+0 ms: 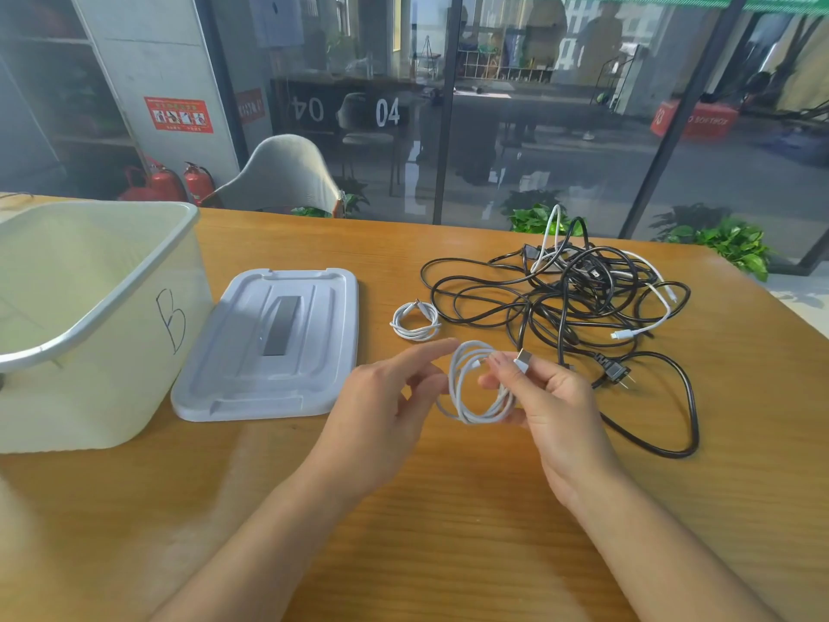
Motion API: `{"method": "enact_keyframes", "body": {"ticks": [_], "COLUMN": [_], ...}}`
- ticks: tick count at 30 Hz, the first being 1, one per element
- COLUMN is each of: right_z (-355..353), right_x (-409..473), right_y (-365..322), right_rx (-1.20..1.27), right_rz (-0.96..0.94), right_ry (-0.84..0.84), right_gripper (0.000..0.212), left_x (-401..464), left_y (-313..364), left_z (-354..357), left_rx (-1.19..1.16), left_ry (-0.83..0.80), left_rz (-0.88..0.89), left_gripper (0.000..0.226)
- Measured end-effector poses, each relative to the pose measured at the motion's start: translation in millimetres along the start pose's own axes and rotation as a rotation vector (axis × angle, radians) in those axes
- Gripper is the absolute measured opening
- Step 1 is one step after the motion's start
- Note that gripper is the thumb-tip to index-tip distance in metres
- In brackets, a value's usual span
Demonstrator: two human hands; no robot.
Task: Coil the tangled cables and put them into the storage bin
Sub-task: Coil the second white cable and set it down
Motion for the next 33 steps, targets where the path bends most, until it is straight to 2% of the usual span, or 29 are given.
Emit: {"method": "enact_keyframes", "body": {"ticks": [4, 12, 17, 21, 28, 33], "right_z": [-4.2, 5.8, 10.9, 9.7, 16.0, 15.8], "right_x": [-0.8, -4.4, -3.8, -2.3, -5.3, -5.3], "right_y": [-6.2, -2.7, 4.7, 7.8, 5.8, 3.0], "right_rx": [-0.076, -0.158, -0.073, -0.038, -0.103, -0.088], "right_rz": [-0.105, -0.166, -0.033, 0.027, -0.014, -0.028], "right_ry": [0.062, 0.014, -0.041, -0.059, -0.119, -0.159], "right_gripper": [0.026, 0.012, 0.026, 0.040, 0.036, 0.032], "left_x": [-0.3, -1.7, -0.8, -0.2, 0.6, 0.2], "left_y": [-8.6, -26.4, -32.4, -31.2, -28.6, -37.2], "left_z": [-3.7, 9.8, 9.8, 11.7, 15.4, 13.6], "left_rx": [-0.064, -0.260, -0.306, -0.354, -0.536, -0.567], "left_ry": [0.065, -0.009, -0.039, -0.067, -0.096, -0.046], "left_rz": [-0.117, -0.255, -0.292, -0.271, -0.268, -0.320], "left_gripper": [0.030, 0.034, 0.047, 0.048, 0.042, 0.027]}}
Point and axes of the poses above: each hand's wrist, its own x-axis towards the middle knuckle, its own z-axis out of the palm, y = z × x, the point moved 7 cm from there along x, towards the middle knuckle, and after that the axes turned 2 degrees about -z, right-handed, at the moved point
